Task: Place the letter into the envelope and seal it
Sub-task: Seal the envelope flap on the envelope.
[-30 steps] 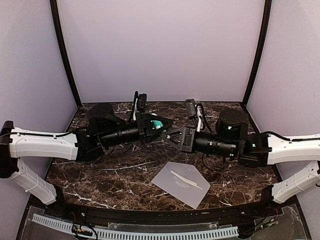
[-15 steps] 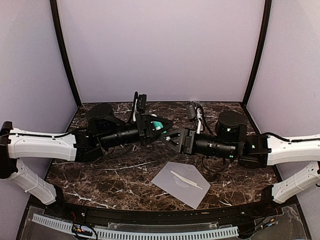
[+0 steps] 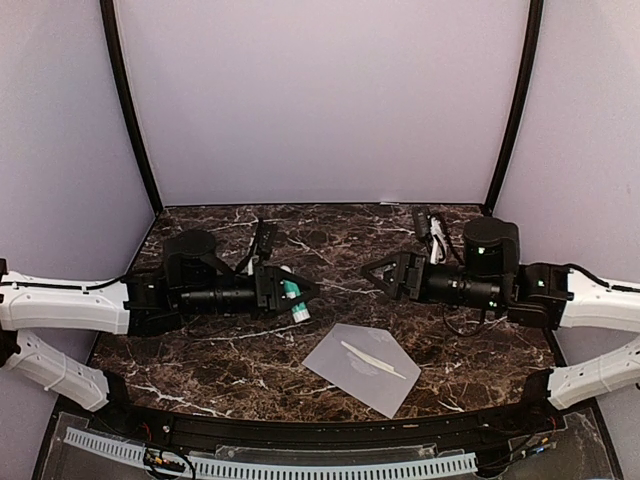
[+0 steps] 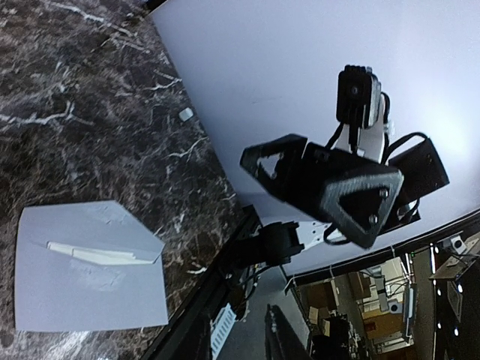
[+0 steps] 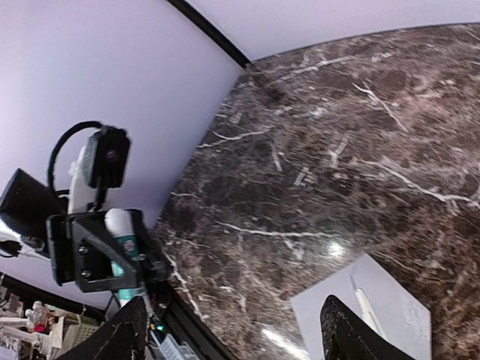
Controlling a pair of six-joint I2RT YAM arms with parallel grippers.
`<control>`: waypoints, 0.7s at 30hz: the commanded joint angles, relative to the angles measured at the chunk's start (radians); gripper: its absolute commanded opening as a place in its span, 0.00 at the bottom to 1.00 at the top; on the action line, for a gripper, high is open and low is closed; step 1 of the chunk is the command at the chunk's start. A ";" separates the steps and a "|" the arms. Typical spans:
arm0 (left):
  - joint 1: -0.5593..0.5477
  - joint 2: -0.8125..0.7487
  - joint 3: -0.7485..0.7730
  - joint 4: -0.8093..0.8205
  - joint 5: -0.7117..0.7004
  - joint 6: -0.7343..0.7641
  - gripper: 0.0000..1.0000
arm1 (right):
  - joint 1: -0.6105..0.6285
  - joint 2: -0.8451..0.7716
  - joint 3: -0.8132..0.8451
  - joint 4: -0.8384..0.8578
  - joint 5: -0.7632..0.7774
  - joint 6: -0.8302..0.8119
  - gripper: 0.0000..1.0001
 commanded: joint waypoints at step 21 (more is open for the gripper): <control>0.004 -0.202 -0.245 -0.248 0.045 -0.004 0.00 | -0.343 0.255 -0.224 -0.051 -0.349 -0.247 0.60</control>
